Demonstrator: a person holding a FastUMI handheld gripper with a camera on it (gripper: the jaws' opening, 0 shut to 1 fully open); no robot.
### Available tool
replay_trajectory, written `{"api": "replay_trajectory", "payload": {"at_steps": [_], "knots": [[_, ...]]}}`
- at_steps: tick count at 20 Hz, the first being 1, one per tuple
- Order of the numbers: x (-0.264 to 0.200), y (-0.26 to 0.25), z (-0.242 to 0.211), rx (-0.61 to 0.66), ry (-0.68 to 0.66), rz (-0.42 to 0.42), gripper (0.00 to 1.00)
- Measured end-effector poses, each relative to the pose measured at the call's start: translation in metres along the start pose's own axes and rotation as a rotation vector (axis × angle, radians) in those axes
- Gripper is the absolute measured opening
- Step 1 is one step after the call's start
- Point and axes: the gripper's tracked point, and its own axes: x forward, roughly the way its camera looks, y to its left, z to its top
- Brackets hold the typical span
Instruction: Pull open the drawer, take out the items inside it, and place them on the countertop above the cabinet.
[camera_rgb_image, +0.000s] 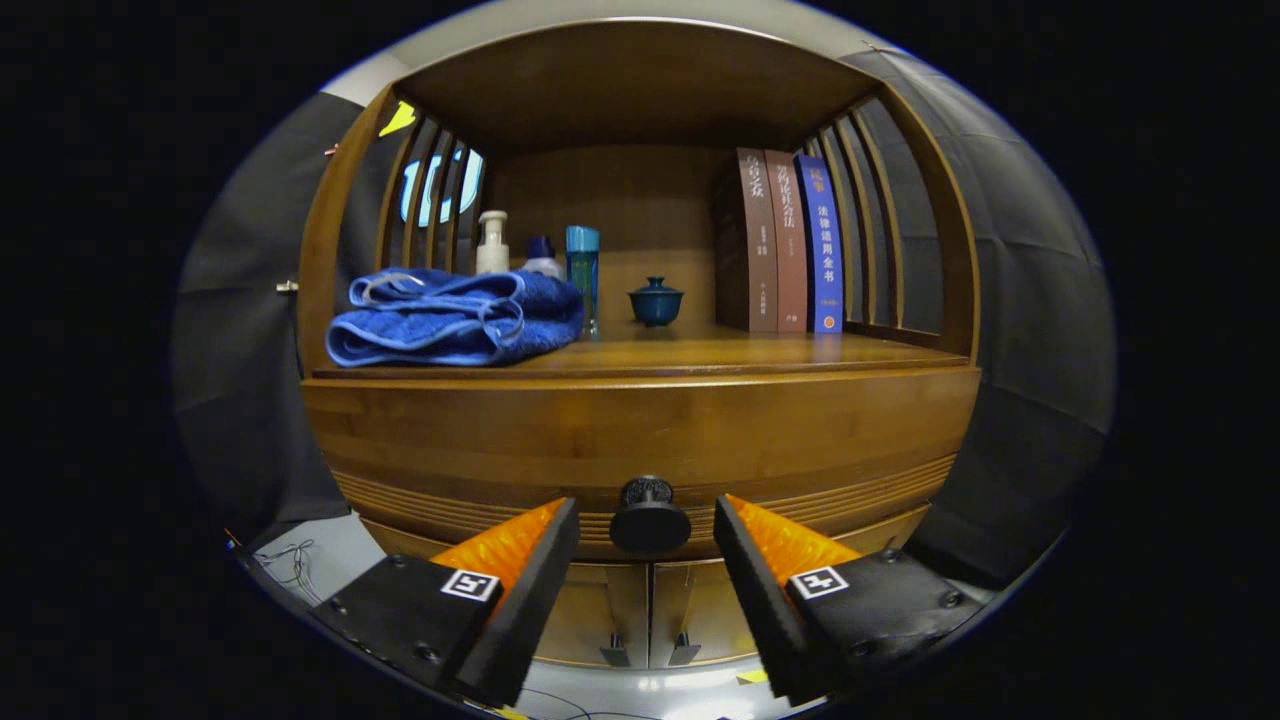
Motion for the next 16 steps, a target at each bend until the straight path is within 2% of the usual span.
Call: {"api": "replay_trajectory", "payload": {"at_steps": [1,6,11,16], "knots": [[0.003,0.000,-0.002,0.006,0.004,0.005,0.85],[0.010,-0.002,-0.003,-0.013,-0.022,0.003,0.40],[0.003,-0.004,-0.004,-0.014,-0.028,0.003,0.39],[-0.033,-0.006,-0.010,0.015,-0.024,0.017,0.39]]}}
